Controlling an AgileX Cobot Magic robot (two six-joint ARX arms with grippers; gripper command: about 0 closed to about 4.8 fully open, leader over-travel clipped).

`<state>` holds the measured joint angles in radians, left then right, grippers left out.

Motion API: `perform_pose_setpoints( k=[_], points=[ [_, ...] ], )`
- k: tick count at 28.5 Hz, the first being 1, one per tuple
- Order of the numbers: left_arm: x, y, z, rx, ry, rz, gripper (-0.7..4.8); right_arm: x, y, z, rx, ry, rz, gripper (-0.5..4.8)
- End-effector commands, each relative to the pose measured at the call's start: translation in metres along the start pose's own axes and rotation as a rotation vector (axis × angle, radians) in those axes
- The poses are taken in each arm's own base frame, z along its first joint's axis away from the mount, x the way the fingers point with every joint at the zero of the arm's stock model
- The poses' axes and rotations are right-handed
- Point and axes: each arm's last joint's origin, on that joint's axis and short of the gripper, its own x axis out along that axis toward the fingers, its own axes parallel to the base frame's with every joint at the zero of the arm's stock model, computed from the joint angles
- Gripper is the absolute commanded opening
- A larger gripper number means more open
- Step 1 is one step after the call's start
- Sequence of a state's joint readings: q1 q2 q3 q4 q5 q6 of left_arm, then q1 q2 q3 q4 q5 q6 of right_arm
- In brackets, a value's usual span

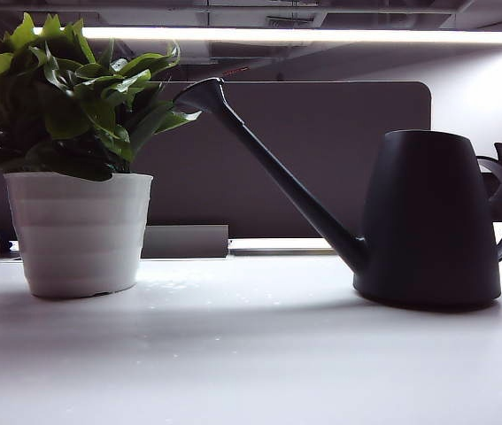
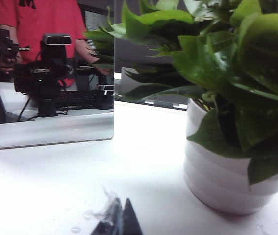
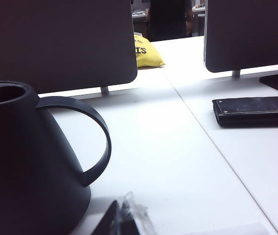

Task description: Pick up the watering can from the table, water the potted plant, and put the can back.

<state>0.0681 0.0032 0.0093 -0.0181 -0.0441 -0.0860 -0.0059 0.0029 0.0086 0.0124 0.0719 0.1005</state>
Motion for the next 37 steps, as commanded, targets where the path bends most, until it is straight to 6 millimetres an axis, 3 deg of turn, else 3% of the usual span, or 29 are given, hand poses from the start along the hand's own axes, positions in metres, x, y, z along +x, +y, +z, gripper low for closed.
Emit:
perform_pose_setpoints(
  k=[1,6,9,10,12,14,15,16,21,25,31,37],
  points=[
    [0.000,-0.001,0.004,-0.001,-0.023,-0.036,-0.06,0.000,0.000,0.002,0.003,-0.027,-0.002,-0.01],
    [-0.001,-0.002,0.007,-0.008,-0.030,-0.058,-0.06,0.000,0.000,-0.002,0.000,0.012,-0.006,-0.01],
    [-0.002,-0.003,0.011,-0.077,-0.031,-0.085,-0.06,-0.001,0.001,0.007,0.002,-0.017,0.003,-0.01],
    [-0.004,-0.004,0.019,-0.107,-0.043,-0.108,-0.06,-0.005,0.002,0.022,0.005,-0.058,0.012,0.37],
    [-0.008,-0.005,0.031,-0.104,-0.054,-0.115,-0.06,-0.012,0.005,0.047,0.009,-0.122,0.031,2.34],
    [-0.013,-0.007,0.043,-0.104,-0.058,-0.125,-0.06,-0.021,0.007,0.072,0.010,-0.149,0.041,3.99],
    [-0.018,-0.008,0.054,-0.103,-0.048,-0.145,-0.06,-0.028,0.008,0.091,-0.001,-0.135,0.051,4.65],
    [-0.022,-0.009,0.059,-0.104,-0.033,-0.155,-0.06,-0.029,0.010,0.099,-0.025,-0.119,0.073,4.79],
    [-0.035,-0.015,0.080,-0.079,0.006,-0.273,-0.06,-0.017,0.018,0.129,-0.237,-0.048,0.209,4.79],
    [-0.045,-0.019,0.101,-0.073,-0.046,-0.360,-0.06,0.012,0.021,0.138,-0.374,0.049,0.210,4.79],
    [-0.060,-0.025,0.142,0.004,-0.092,-0.472,-0.06,0.053,0.023,0.130,-0.469,0.154,0.228,4.79],
    [-0.056,-0.034,0.181,0.006,0.040,-0.612,-0.06,0.096,0.023,0.109,-0.574,0.229,0.229,4.79]
  ],
)
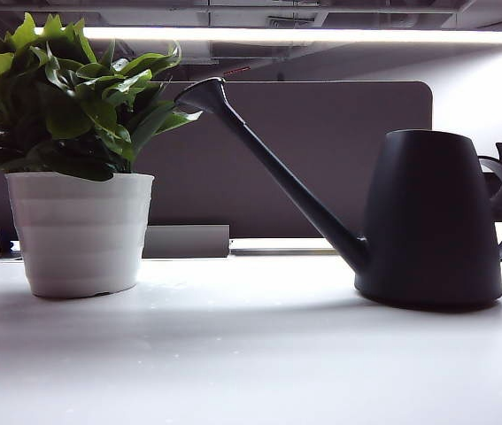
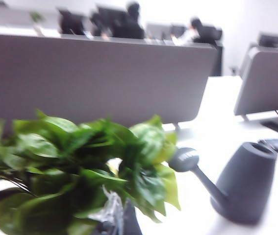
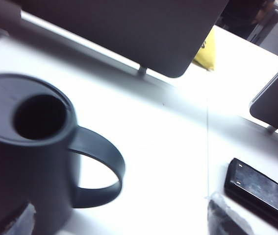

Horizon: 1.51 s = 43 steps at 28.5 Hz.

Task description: Pick up the watering can from the table, water the potted plant, and put the can back.

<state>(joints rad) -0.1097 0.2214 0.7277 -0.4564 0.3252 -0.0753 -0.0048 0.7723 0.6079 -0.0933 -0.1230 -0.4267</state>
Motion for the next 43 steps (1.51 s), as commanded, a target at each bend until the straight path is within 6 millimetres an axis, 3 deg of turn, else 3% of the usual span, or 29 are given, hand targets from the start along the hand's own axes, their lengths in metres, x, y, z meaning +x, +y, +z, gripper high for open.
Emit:
perform_pose_setpoints(
  k=[1,6,10,21,26,36,38,40,41,43],
  points=[
    [0.007,-0.001,0.017,-0.039,0.057,-0.082,-0.06,0.023,-0.003,-0.002,-0.062,0.007,-0.015,4.79],
    [0.021,0.000,0.043,-0.057,0.080,-0.107,-0.06,0.053,-0.001,-0.015,-0.069,0.060,0.007,4.79],
    [0.031,0.001,0.049,-0.025,0.112,-0.176,-0.06,0.076,-0.001,-0.024,-0.074,0.074,-0.020,4.79],
    [0.065,-0.005,0.036,-0.055,0.259,-0.413,-0.06,0.126,0.004,-0.051,-0.130,0.054,-0.061,4.79],
    [0.086,-0.023,0.025,0.049,0.341,-0.501,-0.06,0.138,0.007,-0.061,-0.129,0.046,-0.065,4.79],
    [0.135,-0.069,-0.007,0.186,0.504,-0.391,-0.06,0.142,0.003,-0.055,-0.133,-0.042,-0.112,4.78],
    [0.145,-0.076,-0.014,0.187,0.521,-0.422,-0.06,0.143,0.003,-0.053,-0.131,-0.055,-0.103,3.95],
    [0.153,-0.083,-0.020,0.190,0.543,-0.445,-0.06,0.143,0.004,-0.053,-0.132,-0.061,-0.089,2.38],
    [0.155,-0.086,-0.023,0.193,0.553,-0.452,-0.06,0.143,0.004,-0.053,-0.132,-0.062,-0.087,1.86],
    [0.158,-0.088,-0.026,0.197,0.567,-0.454,-0.06,0.143,0.004,-0.053,-0.132,-0.062,-0.087,1.46]
  ],
)
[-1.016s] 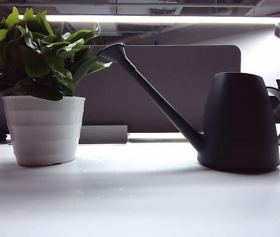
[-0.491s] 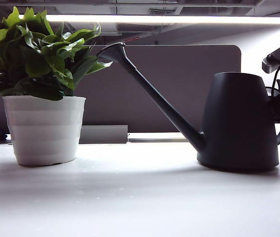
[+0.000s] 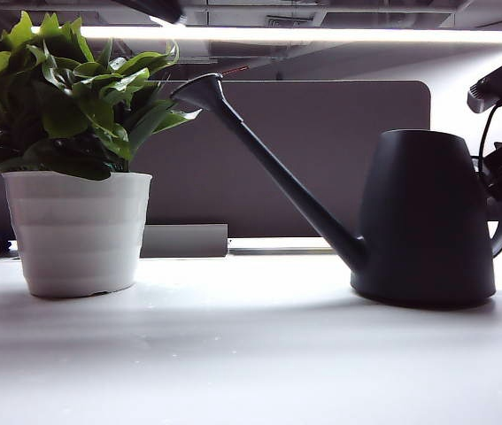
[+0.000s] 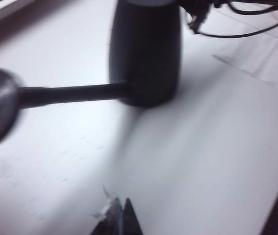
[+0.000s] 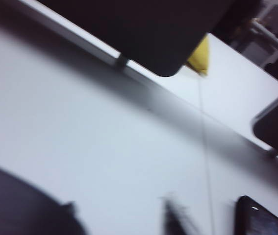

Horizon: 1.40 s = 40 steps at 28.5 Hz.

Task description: Pick up the watering can from the table, water the potted plant, and put the can back.

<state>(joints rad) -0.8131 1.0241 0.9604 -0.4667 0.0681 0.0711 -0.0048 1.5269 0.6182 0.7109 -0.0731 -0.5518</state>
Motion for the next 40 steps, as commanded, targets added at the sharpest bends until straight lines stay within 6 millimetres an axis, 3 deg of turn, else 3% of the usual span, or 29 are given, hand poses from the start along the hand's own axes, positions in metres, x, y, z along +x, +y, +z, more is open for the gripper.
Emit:
perform_pose_setpoints(
  k=[1,5,6,8,15,20,26,30,40],
  points=[
    [0.006,-0.001,0.002,0.005,-0.002,-0.011,-0.06,0.000,-0.003,0.005,-0.001,-0.031,-0.017,1.46],
    [0.007,-0.001,0.002,0.004,0.001,-0.011,-0.06,0.000,-0.003,0.005,0.000,-0.031,-0.019,1.32],
    [0.007,-0.001,0.002,0.004,0.002,-0.009,-0.06,0.000,-0.003,0.005,0.000,-0.031,-0.019,1.02],
    [0.007,-0.001,0.001,0.004,0.002,-0.005,-0.06,0.000,-0.003,0.005,-0.001,-0.035,-0.014,-0.06],
    [0.007,-0.001,0.001,0.004,0.003,-0.005,-0.06,-0.001,-0.003,0.006,0.000,-0.042,-0.009,-0.05],
    [0.005,-0.001,0.001,0.003,0.000,-0.001,-0.06,-0.008,-0.004,0.021,0.001,-0.092,-0.023,-0.06],
    [-0.006,0.004,0.004,-0.032,-0.026,0.172,-0.06,-0.029,-0.018,0.061,0.008,-0.172,-0.074,-0.05],
    [-0.023,0.012,0.006,-0.010,-0.066,0.284,-0.06,-0.042,-0.038,0.101,0.005,-0.232,-0.098,-0.06],
    [-0.077,0.061,0.002,-0.053,-0.188,0.432,-0.06,-0.060,-0.093,0.195,-0.007,-0.370,-0.139,-0.06]
  ],
)
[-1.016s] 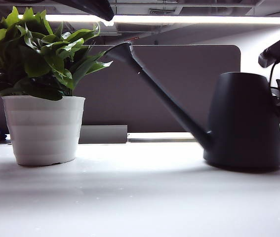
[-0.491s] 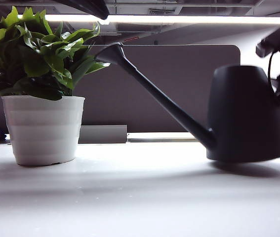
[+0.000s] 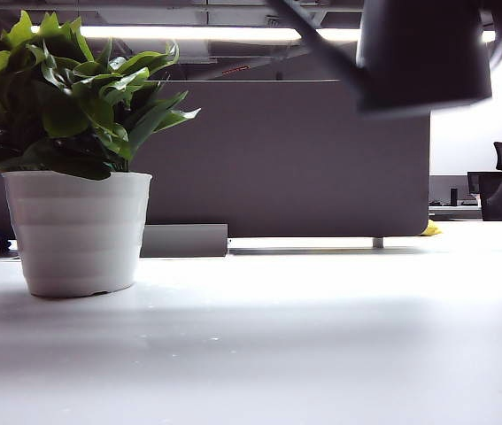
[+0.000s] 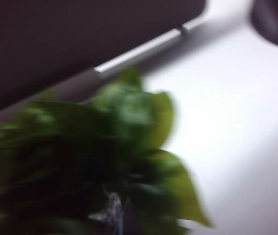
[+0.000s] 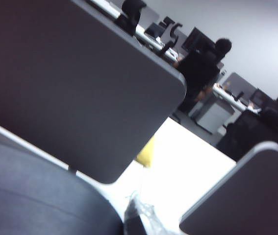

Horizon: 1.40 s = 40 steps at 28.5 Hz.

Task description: Pick up the watering can from the table, water the potted plant, and put the can back.

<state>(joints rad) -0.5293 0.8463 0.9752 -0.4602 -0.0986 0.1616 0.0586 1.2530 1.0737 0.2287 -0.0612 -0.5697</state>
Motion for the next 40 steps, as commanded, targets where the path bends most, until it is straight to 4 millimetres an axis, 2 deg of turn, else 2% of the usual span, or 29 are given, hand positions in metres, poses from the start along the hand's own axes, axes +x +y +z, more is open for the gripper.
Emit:
perform_pose_setpoints(
  k=[1,6,10,17,21,25,31,34,37,40],
  points=[
    [-0.006,0.024,0.000,-0.045,-0.038,-0.008,-0.06,0.003,-0.024,0.040,0.030,-0.145,-0.061,-0.05],
    [-0.010,0.060,-0.011,-0.126,-0.030,0.023,-0.06,0.025,-0.029,0.068,-0.027,-0.186,-0.048,-0.06],
    [-0.014,0.072,-0.014,-0.178,-0.021,0.099,-0.06,0.048,-0.016,0.084,-0.123,-0.194,-0.013,-0.05],
    [-0.012,0.064,-0.019,-0.182,0.044,0.068,-0.06,0.097,0.012,0.103,-0.248,-0.175,0.015,-0.05],
    [-0.012,0.060,-0.026,-0.191,0.129,0.076,-0.06,0.122,0.016,0.106,-0.332,-0.177,-0.013,-0.05],
    [-0.012,0.059,-0.030,-0.169,0.189,0.117,-0.06,0.134,0.014,0.111,-0.411,-0.177,-0.063,-0.05],
    [-0.013,0.060,-0.031,-0.158,0.199,0.140,-0.06,0.135,0.013,0.114,-0.508,-0.231,-0.116,-0.05],
    [-0.013,0.060,-0.031,-0.158,0.199,0.138,-0.06,0.134,0.020,0.121,-0.569,-0.265,-0.130,-0.05],
    [-0.010,0.053,-0.030,-0.161,0.184,0.021,-0.06,0.137,0.028,0.126,-0.566,-0.328,-0.131,-0.05],
    [-0.011,0.050,-0.032,-0.162,0.212,0.007,-0.06,0.142,0.034,0.124,-0.614,-0.333,-0.137,-0.05]
  ],
)
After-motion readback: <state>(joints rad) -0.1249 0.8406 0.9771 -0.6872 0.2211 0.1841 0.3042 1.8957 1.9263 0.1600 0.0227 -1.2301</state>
